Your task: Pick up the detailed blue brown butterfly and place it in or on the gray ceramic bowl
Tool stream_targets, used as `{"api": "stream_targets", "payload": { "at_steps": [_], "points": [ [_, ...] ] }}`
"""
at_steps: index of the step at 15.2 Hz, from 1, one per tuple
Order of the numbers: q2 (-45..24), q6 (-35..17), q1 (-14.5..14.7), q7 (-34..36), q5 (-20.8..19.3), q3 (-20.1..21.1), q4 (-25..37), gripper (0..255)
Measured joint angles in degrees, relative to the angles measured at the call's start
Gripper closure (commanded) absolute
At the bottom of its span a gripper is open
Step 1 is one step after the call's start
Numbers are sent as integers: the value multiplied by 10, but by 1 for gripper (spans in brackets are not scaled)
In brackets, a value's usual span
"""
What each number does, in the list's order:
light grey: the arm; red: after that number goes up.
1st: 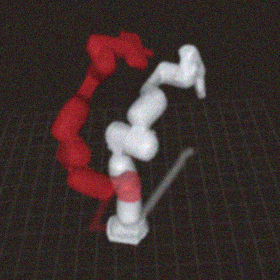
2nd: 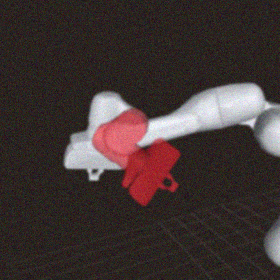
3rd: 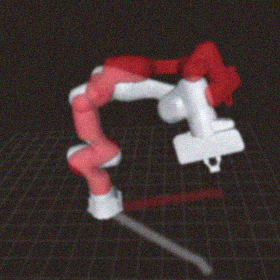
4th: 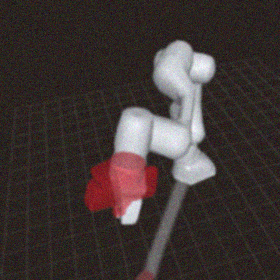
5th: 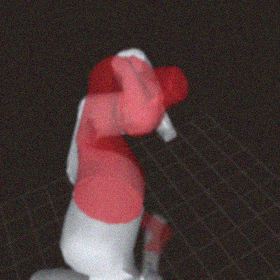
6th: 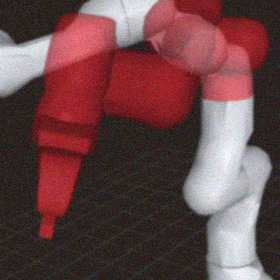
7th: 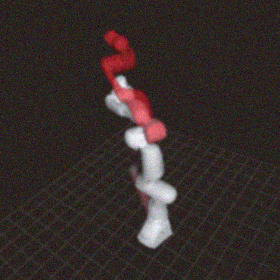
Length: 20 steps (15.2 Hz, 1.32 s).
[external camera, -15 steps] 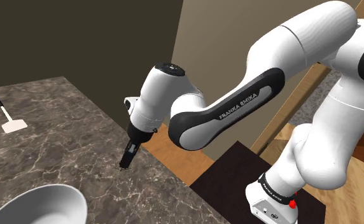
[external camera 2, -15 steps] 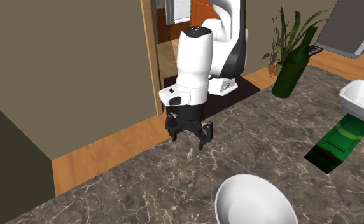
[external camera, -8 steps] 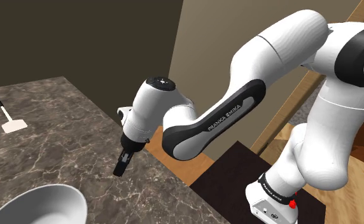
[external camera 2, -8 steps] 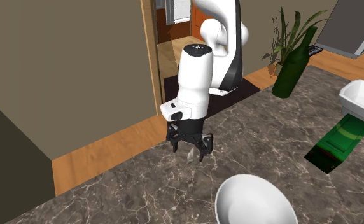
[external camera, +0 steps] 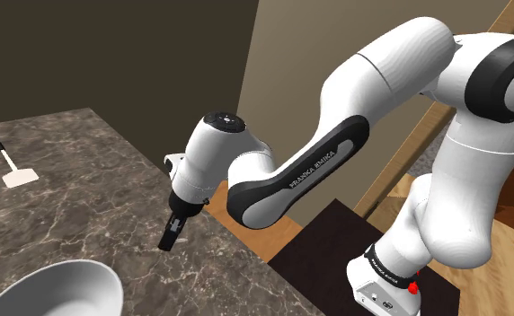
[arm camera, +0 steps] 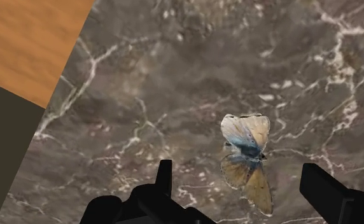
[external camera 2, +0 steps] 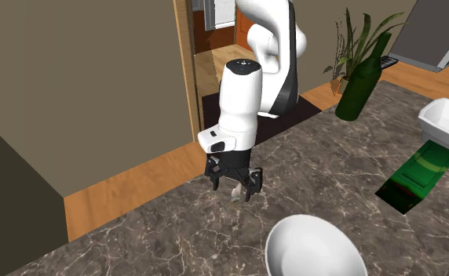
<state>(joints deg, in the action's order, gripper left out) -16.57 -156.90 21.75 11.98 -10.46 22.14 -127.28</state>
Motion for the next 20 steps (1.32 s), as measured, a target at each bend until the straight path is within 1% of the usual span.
{"api": "stream_targets", "payload": {
  "at_steps": [1, 10, 11, 12, 13, 15, 16, 18, 20],
  "points": [
    [0, 0, 0, 0, 0, 0, 0, 255],
    [0, 0, 0, 0, 0, 0, 0, 255],
    [0, 0, 0, 0, 0, 0, 0, 0],
    [0, 0, 0, 0, 0, 0, 0, 0],
    [14, -1, 7, 20, -5, -7, -13, 0],
    [54, 3, 37, 109, -32, -29, -45, 0],
    [68, 4, 48, 148, -44, -35, -57, 0],
    [69, -2, 57, 186, -63, -43, -65, 0],
    [55, -11, 64, 206, -81, -51, -61, 0]
  ]
}}
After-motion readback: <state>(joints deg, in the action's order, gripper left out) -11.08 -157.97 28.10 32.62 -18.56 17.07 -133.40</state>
